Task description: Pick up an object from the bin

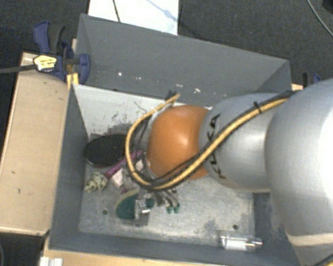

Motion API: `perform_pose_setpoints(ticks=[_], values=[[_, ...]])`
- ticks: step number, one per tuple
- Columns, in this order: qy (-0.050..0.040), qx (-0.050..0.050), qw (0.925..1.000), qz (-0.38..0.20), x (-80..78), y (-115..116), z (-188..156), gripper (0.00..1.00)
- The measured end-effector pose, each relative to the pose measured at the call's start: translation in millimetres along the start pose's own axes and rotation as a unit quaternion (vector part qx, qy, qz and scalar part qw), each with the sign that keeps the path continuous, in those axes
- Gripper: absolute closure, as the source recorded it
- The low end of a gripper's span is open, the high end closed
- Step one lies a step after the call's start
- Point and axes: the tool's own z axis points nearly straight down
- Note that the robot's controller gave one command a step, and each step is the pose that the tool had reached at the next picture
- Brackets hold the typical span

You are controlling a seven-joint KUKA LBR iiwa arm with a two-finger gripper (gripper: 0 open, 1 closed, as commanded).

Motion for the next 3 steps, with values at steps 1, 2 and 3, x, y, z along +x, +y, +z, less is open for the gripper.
perform_pose_setpoints(ticks=[1, 2, 3], values=[[0.0002, 0.000, 0.9967, 0.081, 5.0, -9, -30, 0.00], [0.0038, 0.000, 0.9989, 0.047, 17.5, -16, -34, 0.00], [-0.0002, 0.000, 0.9998, 0.019, 17.4, -15, 0, 0.00]])
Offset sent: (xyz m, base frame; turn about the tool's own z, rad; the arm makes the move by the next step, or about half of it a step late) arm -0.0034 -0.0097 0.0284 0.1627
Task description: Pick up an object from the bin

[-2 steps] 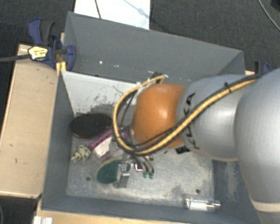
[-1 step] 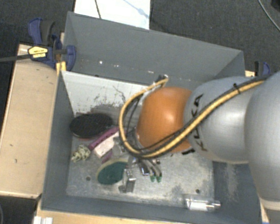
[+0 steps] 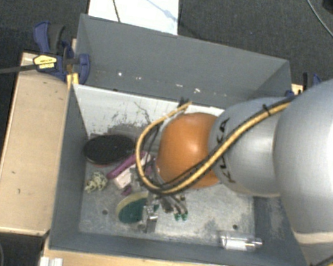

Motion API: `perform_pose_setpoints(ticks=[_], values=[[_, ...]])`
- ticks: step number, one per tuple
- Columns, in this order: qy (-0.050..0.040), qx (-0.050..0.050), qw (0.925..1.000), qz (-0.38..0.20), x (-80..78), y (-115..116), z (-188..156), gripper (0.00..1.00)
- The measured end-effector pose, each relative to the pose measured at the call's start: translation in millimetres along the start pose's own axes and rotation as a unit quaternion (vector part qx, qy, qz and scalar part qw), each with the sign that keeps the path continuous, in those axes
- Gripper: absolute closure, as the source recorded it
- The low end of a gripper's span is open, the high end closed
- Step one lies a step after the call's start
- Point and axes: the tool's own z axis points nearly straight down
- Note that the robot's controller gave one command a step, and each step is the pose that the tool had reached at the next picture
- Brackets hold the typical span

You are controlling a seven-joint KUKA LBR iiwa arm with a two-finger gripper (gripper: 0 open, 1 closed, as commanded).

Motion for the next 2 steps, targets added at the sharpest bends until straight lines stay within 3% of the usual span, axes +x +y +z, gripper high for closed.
perform_pose_setpoints(ticks=[1, 2], values=[[-0.0034, -0.001, 1.0000, 0.003, -2.5, 0.7, -2.4, 0.00], [-0.0034, 0.000, 1.0000, 0.004, -2.3, -0.4, -3.1, 1.00]])
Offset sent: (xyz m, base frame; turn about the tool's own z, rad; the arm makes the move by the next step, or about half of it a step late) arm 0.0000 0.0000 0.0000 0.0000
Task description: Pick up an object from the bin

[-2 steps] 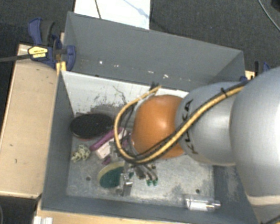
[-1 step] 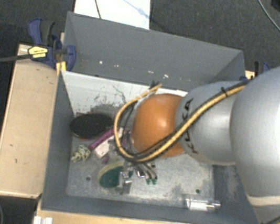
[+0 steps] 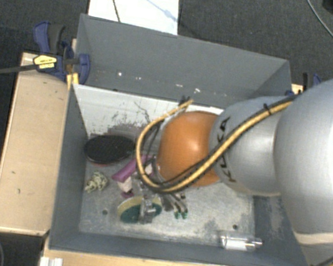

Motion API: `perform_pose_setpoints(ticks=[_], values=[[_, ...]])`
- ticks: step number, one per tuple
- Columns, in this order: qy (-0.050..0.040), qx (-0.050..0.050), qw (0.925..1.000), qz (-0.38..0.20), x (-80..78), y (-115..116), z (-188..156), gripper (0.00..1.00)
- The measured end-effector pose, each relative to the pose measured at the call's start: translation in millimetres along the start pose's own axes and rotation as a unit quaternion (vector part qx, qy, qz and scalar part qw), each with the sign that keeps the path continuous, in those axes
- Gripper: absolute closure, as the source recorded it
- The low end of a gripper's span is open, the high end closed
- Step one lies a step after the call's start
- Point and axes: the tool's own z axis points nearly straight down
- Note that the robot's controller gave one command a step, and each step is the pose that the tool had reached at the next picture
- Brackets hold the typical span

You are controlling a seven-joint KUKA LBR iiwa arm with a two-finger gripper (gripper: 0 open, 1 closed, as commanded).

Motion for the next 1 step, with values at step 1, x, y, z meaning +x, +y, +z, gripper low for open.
perform_pose_setpoints(ticks=[1], values=[[0.0032, 0.000, 1.0000, 0.004, -2.7, 0.1, -66.4, 1.00]])
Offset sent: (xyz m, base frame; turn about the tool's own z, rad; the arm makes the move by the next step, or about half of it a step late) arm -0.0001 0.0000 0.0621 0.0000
